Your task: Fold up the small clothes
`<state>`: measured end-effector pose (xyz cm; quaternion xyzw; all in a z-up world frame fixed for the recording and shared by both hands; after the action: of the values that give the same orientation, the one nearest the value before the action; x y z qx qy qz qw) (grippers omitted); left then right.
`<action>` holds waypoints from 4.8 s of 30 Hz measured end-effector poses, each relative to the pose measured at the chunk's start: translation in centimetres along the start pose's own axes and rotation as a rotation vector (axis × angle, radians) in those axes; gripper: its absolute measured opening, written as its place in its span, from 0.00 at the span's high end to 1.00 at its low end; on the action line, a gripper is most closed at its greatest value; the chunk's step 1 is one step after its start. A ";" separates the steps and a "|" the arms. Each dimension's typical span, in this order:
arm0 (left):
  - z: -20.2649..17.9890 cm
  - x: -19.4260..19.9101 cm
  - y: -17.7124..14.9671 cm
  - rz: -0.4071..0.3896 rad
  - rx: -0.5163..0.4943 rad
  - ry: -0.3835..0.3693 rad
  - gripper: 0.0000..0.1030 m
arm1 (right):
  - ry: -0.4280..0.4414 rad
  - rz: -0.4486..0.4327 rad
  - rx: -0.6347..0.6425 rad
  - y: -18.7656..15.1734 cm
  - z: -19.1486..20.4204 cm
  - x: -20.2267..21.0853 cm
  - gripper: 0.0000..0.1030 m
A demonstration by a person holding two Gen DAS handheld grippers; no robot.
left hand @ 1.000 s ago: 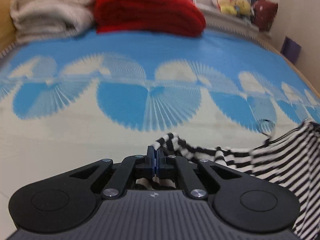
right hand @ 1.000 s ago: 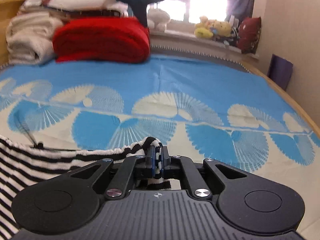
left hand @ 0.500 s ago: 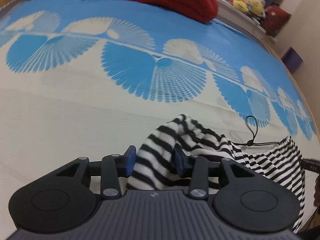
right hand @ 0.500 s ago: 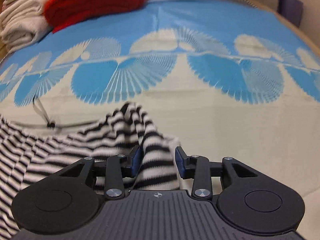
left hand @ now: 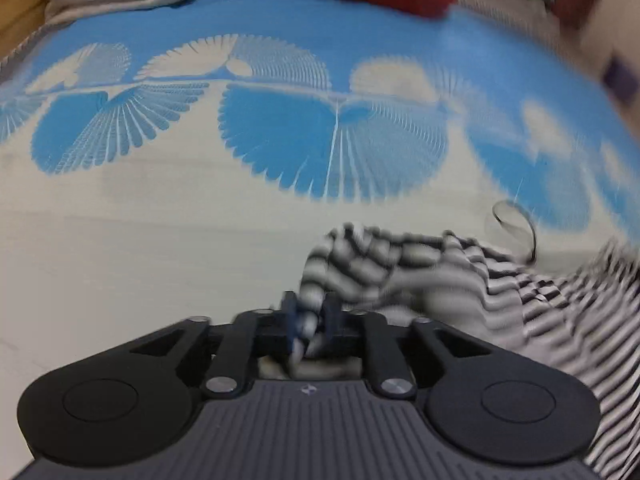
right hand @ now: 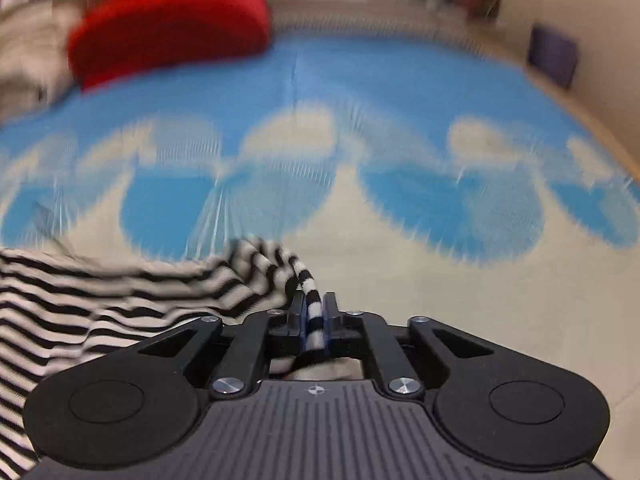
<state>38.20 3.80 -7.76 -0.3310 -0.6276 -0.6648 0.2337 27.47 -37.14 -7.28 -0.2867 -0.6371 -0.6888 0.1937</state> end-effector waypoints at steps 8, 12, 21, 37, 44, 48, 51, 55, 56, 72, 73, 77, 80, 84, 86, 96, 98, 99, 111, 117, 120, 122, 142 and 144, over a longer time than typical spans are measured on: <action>5.4 5.2 -1.3 0.052 0.204 -0.176 0.61 | 0.096 0.074 -0.106 -1.0 -4.1 4.9 0.63; 6.5 7.8 -3.7 0.109 0.146 -0.247 0.61 | 0.183 0.160 -0.123 -3.7 -5.6 7.6 0.60; 6.1 8.7 -9.9 0.279 -0.006 -0.288 0.55 | 0.248 0.319 0.019 -8.3 -4.0 9.8 0.58; 9.4 10.5 -9.0 0.220 0.069 -0.179 0.99 | 0.203 0.188 -0.110 -5.2 -8.3 13.3 0.93; 6.3 10.1 -9.8 0.275 -0.066 -0.164 0.97 | 0.175 0.346 0.004 -7.6 -6.4 11.4 0.92; 6.5 11.4 -8.5 0.192 -0.033 -0.190 0.70 | 0.155 0.256 -0.019 -6.6 -6.4 12.3 0.83; 5.4 11.7 -7.4 0.142 -0.030 -0.200 0.68 | 0.174 0.209 -0.079 -5.9 -6.6 12.0 0.75; 3.9 11.1 -5.7 0.093 -0.028 -0.231 0.68 | 0.198 0.235 -0.077 -5.9 -5.9 10.3 0.75; 3.5 10.9 -5.2 0.080 -0.031 -0.235 0.68 | 0.177 0.279 -0.034 -6.5 -5.5 9.6 0.75; -3.1 5.4 -1.1 -0.093 0.099 -0.299 0.68 | 0.260 -0.008 -0.070 -0.8 1.4 7.6 0.62; -3.5 4.7 -1.0 -0.081 0.094 -0.296 0.68 | 0.274 0.013 -0.053 -0.7 2.6 6.9 0.59; -5.1 2.7 -0.6 -0.068 0.055 -0.261 0.68 | 0.280 0.059 0.014 -0.6 6.7 4.0 0.52; -5.7 1.5 -0.4 -0.056 0.039 -0.245 0.69 | 0.272 0.079 0.089 -0.5 9.3 2.5 0.52; -6.1 -0.4 -0.6 0.011 -0.007 -0.216 0.94 | 0.231 0.126 0.224 -1.3 11.7 0.5 0.93; -6.0 -0.7 -0.5 0.011 -0.016 -0.222 0.99 | 0.235 0.121 0.250 -1.1 12.0 0.2 0.98; -4.5 -0.8 1.0 -0.095 0.089 -0.190 0.96 | 0.197 -0.017 0.016 1.9 9.4 0.3 0.99; -4.6 -2.0 0.2 0.008 0.082 -0.212 0.87 | 0.181 0.090 0.062 0.5 9.9 -0.9 0.98; -4.5 -1.7 0.2 -0.005 0.073 -0.201 0.87 | 0.169 0.096 0.080 0.2 9.9 -0.9 0.98; 1.8 -1.4 -0.6 0.043 0.176 -0.078 0.68 | -0.097 0.083 -0.017 1.1 1.7 -0.5 0.74; 2.2 -0.4 -0.3 -0.006 0.188 -0.063 0.70 | -0.100 0.131 0.027 -0.8 1.5 -1.8 0.97; 1.2 1.5 0.7 -0.093 0.180 -0.153 0.70 | -0.143 0.067 0.024 -0.1 1.3 -1.0 0.98; 0.2 2.1 0.6 -0.103 0.145 -0.226 0.70 | -0.174 0.051 0.011 0.2 0.8 -0.9 0.98; -3.9 7.2 -6.1 0.119 -0.282 -0.431 0.67 | 0.210 0.276 0.363 -7.6 0.2 7.3 0.67; -3.6 6.4 -7.7 0.189 -0.337 -0.334 0.67 | 0.169 0.305 0.379 -8.5 -0.5 6.9 0.67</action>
<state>27.79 1.71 -8.33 -0.5277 -0.5042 -0.6712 0.1294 16.80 -35.97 -9.39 -0.2795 -0.6856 -0.5414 0.3984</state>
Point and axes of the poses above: each gripper's, at about its wrist camera, not at the fingertips, and x roughly against the way its jaws point, z to its left, y to its top, the point moved 1 cm from there along -x, roughly the way its jaws point, and after that the axes turned 14 degrees about -z, right-handed, at the moved point
